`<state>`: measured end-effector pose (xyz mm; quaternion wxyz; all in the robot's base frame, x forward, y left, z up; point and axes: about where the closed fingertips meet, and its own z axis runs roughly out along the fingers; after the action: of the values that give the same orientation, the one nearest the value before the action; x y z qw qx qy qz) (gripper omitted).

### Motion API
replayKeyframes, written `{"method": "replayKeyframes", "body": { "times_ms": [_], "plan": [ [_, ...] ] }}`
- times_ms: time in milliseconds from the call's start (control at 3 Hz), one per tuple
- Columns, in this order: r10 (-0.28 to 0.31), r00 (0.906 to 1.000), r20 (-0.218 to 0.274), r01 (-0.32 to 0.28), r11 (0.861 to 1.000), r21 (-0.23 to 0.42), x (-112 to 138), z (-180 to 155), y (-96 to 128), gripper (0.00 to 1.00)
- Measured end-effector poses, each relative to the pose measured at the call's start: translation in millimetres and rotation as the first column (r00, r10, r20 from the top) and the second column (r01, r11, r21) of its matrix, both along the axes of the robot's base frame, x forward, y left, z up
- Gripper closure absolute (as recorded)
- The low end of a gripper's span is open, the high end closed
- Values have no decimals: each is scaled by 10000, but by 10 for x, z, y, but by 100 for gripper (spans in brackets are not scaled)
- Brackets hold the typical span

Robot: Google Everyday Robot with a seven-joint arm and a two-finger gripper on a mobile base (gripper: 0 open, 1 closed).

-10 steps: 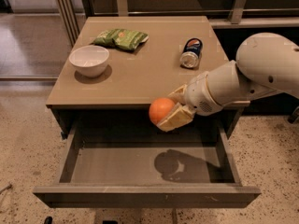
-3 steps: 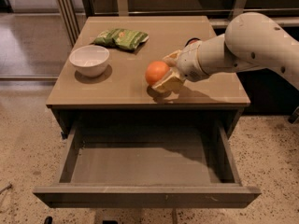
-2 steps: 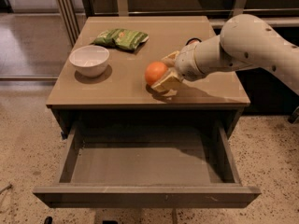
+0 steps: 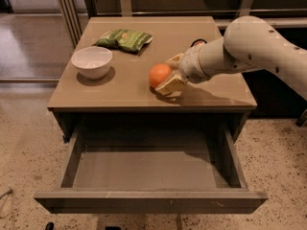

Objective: Pick orange from top drawer and place on counter

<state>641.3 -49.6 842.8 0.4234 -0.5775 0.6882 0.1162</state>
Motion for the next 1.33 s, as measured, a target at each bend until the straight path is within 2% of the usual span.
{"method": "replayKeyframes", "body": {
  "times_ms": [667,1000,1333],
  "plan": [
    [1,10000,0,-1,10000,0,0,0,1,35],
    [2,10000,-1,-2,10000,0,0,0,1,4],
    [3,10000,-1,-3,10000,0,0,0,2,0]
  ]
}}
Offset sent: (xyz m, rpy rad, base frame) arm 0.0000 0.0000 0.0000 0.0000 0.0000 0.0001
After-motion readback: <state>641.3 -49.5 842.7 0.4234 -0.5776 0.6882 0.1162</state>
